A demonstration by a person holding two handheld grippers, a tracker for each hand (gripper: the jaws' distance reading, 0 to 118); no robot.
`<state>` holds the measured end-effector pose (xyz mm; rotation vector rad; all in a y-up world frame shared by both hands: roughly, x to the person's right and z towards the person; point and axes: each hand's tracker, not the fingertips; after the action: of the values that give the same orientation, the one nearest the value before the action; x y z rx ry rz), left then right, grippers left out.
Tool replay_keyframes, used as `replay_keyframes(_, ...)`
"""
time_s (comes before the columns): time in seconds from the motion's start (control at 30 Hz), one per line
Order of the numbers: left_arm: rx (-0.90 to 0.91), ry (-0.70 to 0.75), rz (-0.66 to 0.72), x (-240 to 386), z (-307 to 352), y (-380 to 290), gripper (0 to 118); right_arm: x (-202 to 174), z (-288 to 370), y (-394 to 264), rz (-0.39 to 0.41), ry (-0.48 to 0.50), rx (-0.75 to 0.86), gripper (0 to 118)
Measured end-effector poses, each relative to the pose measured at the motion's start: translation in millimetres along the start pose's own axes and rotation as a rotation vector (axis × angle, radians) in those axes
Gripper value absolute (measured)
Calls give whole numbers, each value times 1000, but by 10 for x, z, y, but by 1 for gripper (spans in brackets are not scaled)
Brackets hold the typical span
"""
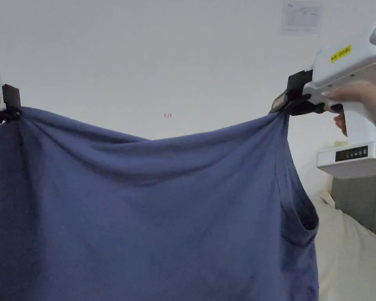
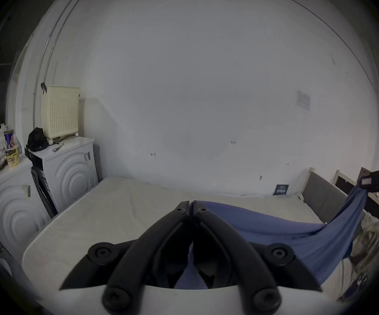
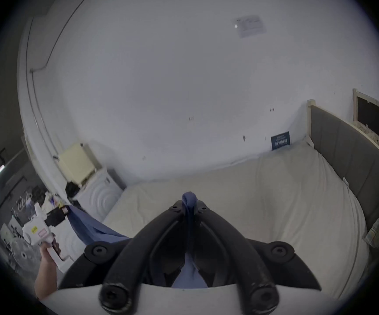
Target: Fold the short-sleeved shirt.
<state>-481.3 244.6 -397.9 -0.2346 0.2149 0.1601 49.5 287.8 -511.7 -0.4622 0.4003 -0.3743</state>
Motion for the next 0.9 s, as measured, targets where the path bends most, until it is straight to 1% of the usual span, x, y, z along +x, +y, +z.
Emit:
replay_keyframes(0.03, 5, 2, 3, 56, -67, 84, 2, -29, -22, 89, 7, -2, 13, 4)
replay_keyframes(0.1, 22, 5, -5, 187, -188, 245, 2, -152, -38, 218, 59, -45, 60, 4)
replay_keyframes(0.13, 35, 5, -31, 84, -445, 378, 2, -197, -57, 290, 84, -65, 73, 4)
replay_keyframes(0.2, 71, 15, -123, 181, -612, 540, 2, -277, -98, 438, 112, -101, 107, 4)
replay_keyframes(0.27, 109, 27, -157, 251, -643, 660, 2, -275, -208, 583, 101, -118, 130, 4)
replay_keyframes(0.33, 166, 40, -121, 278, -738, 758, 2, -323, -250, 646, 94, -169, 178, 4)
replay_keyframes(0.37, 175, 44, -95, 280, -794, 784, 2, -278, -359, 737, 90, -174, 184, 4)
replay_keyframes(0.4, 177, 46, -85, 379, -615, 673, 2, -279, -396, 755, 90, -169, 187, 4)
replay_keyframes(0.5, 178, 58, -111, 432, -728, 594, 2, -218, -562, 736, 117, -179, 187, 4)
replay_keyframes(0.57, 177, 70, -157, 524, -675, 340, 2, -148, -683, 597, 145, -197, 186, 4)
replay_keyframes(0.6, 169, 84, -158, 533, -676, 153, 2, -93, -743, 485, 153, -195, 181, 4)
replay_keyframes(0.63, 201, 77, -156, 540, -679, 5, 2, 2, -840, 435, 154, -185, 172, 4)
replay_keyframes(0.67, 186, 77, -154, 540, -1039, 14, 2, 94, -899, 277, 144, -166, 158, 4)
replay_keyframes(0.7, 179, 62, -138, 504, -1074, -207, 2, 200, -938, 71, 99, -142, 134, 4)
replay_keyframes(0.73, 170, 50, -133, 487, -1078, -407, 2, 318, -974, -107, 67, -99, 118, 4)
replay_keyframes(0.77, 136, 43, -103, 453, -1064, -684, 2, 433, -969, -387, 62, -107, 89, 4)
replay_keyframes(0.8, 102, 38, -88, 428, -1066, -957, 2, 559, -971, -657, 39, -108, 86, 4)
replay_keyframes(0.83, 57, 41, -75, 402, -1035, -1198, 2, 656, -972, -885, 51, -108, 71, 4)
replay_keyframes(0.87, 48, 14, -49, 356, -992, -1522, 2, 783, -959, -1177, 46, -93, 49, 4)
replay_keyframes(0.9, 11, 18, -50, 332, -936, -1821, 2, 843, -873, -1487, 33, -94, 37, 4)
